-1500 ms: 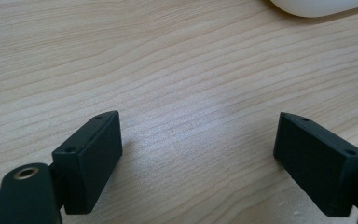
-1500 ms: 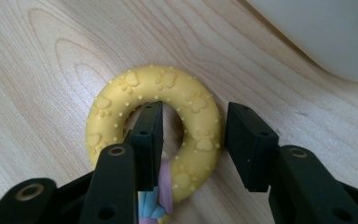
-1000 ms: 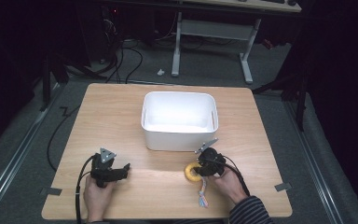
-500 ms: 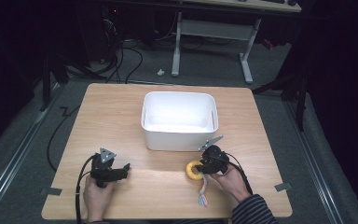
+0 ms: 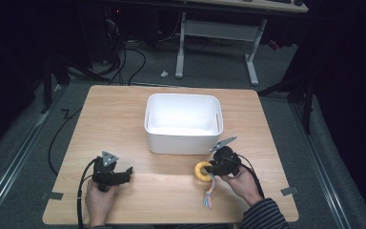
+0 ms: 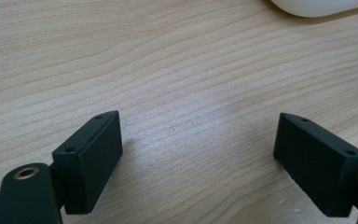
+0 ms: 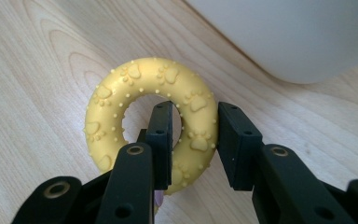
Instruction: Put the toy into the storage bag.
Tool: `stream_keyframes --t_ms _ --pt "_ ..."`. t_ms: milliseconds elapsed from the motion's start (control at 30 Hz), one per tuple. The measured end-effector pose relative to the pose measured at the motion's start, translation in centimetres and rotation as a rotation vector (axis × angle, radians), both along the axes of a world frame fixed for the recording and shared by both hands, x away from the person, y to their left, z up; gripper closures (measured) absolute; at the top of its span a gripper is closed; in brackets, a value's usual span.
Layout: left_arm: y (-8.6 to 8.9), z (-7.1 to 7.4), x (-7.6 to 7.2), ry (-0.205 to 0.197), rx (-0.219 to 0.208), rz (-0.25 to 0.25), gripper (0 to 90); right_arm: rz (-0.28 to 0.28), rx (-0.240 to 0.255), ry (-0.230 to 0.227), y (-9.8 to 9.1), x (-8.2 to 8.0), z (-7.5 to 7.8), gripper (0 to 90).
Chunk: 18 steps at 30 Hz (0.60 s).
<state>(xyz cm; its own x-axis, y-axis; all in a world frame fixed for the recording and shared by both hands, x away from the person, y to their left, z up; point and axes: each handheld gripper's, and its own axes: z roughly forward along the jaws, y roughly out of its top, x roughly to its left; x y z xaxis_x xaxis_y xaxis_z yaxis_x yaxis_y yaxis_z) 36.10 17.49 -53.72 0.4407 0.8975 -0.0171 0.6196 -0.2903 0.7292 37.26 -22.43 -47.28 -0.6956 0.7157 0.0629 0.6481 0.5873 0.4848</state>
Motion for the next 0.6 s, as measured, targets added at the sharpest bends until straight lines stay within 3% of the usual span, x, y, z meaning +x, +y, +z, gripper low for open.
stream_keyframes --t_ms 133,367,467,600 --pt "0.0 0.0 0.0 0.000 -0.001 0.001 15.6 -0.012 0.027 -0.001 -0.9 -0.5 0.6 67.9" --pt "0.1 0.0 0.0 0.000 -0.011 -0.001 15.6 -0.040 -0.006 -0.040 -2.6 -1.7 1.7 68.0" --pt "0.1 0.0 0.0 0.000 -0.008 -0.001 15.6 -0.072 -0.022 -0.057 -3.8 -2.0 2.6 68.0" --pt "0.0 0.0 0.0 0.000 0.000 -0.002 15.5 -0.121 -0.001 -0.085 -5.3 -2.6 3.6 68.0"
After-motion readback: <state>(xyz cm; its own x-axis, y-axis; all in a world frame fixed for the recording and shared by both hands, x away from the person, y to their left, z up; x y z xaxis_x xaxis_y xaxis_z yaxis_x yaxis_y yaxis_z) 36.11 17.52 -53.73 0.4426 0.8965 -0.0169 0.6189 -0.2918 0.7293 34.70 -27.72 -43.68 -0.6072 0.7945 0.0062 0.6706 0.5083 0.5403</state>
